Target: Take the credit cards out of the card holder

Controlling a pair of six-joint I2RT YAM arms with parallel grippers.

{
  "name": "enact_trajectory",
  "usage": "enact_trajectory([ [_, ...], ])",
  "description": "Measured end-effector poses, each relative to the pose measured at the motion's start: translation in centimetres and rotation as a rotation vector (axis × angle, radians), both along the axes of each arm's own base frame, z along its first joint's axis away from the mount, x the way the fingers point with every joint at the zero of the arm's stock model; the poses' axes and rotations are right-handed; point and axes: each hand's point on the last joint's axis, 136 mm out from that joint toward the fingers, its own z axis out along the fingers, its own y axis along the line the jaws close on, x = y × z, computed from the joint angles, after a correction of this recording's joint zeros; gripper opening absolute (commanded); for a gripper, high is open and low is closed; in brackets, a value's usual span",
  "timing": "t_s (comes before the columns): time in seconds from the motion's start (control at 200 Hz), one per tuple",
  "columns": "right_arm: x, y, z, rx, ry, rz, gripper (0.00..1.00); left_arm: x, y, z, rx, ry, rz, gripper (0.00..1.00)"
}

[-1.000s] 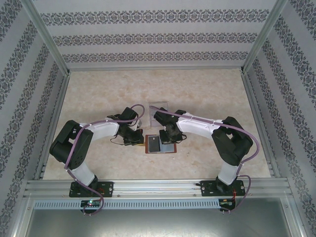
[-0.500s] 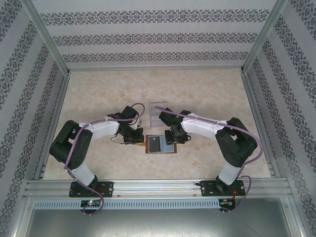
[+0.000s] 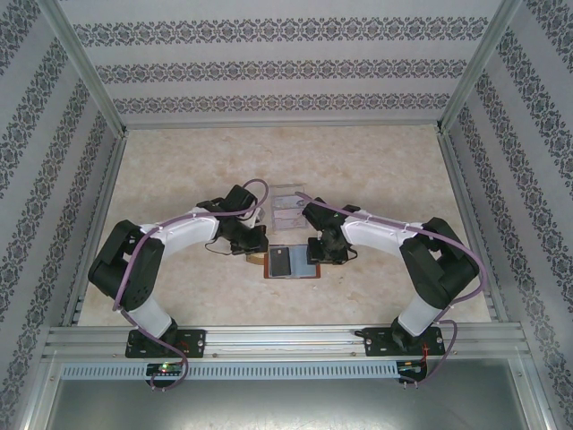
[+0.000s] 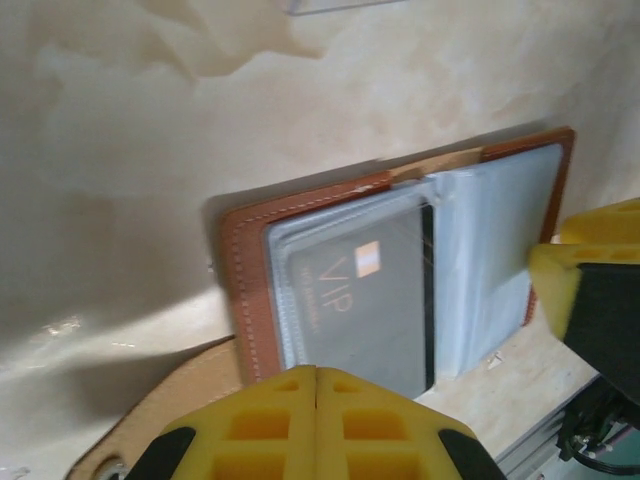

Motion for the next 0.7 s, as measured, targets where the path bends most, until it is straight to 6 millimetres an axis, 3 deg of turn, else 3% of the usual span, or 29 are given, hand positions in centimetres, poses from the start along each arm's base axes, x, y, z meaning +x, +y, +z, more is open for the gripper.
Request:
enact_trajectory([
  [0.365,0.4,2.2,0.3,0.118,-0.005,-0.013,0.23,-0.2,-1.3,0.5,-0.012,-0.009,-0.027,0.07],
  [0.704,0.2,1.9,1.0,0.114,-0.013,-0.01,0.28,-0.3,-1.2,-0.6,0.005,0.022,-0.024,0.07],
])
